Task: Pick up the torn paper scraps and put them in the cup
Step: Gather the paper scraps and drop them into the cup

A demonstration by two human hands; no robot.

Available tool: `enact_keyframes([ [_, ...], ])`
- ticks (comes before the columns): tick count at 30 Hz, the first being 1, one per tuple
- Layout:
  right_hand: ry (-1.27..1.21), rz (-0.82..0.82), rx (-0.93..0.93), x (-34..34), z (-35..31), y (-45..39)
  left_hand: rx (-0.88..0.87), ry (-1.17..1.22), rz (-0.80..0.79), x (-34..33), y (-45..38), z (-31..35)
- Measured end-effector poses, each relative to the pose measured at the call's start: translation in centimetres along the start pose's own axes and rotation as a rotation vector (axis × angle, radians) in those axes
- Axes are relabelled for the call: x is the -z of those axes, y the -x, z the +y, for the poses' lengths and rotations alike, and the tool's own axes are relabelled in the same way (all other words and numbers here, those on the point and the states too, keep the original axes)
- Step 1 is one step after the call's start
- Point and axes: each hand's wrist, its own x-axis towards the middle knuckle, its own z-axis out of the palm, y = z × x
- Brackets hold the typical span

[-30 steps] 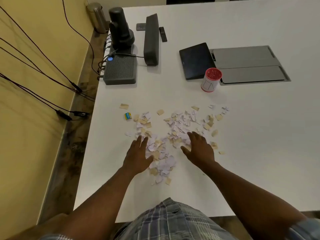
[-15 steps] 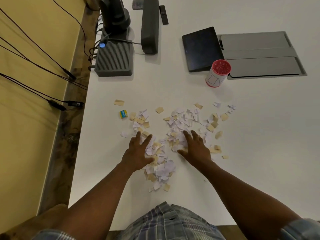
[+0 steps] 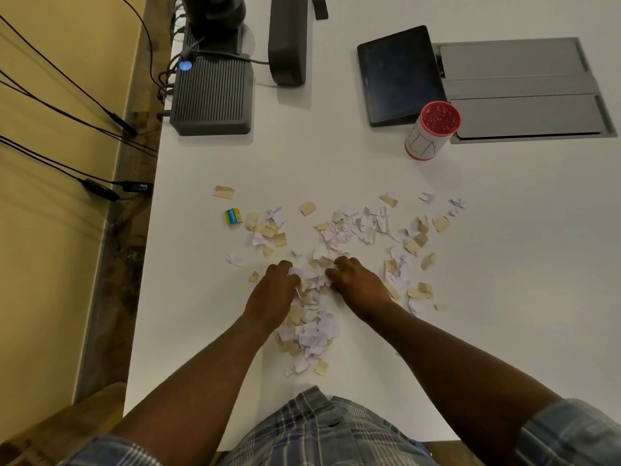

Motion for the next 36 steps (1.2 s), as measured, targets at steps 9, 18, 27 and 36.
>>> enact_keyframes([
  [9,-0.352,0.159,-0.254,0.9,0.6,0.5,0.04,0.262,0.111,1.7,-0.5,0.8],
  [18,-1.212,0.308,-0.695,6.2,4.1,0.6,0.222,0.54,0.187,4.2,-3.2,2.3],
  [27,-1.473,0.678,-0.688,16.6,10.7,-4.4,0.186,0.581,0.101,5.7,-7.5,3.6],
  [36,-1.093,0.831,-0.778,21.7,20.1,-11.7,0.203,0.675,0.046,5.5,-8.9,4.5],
])
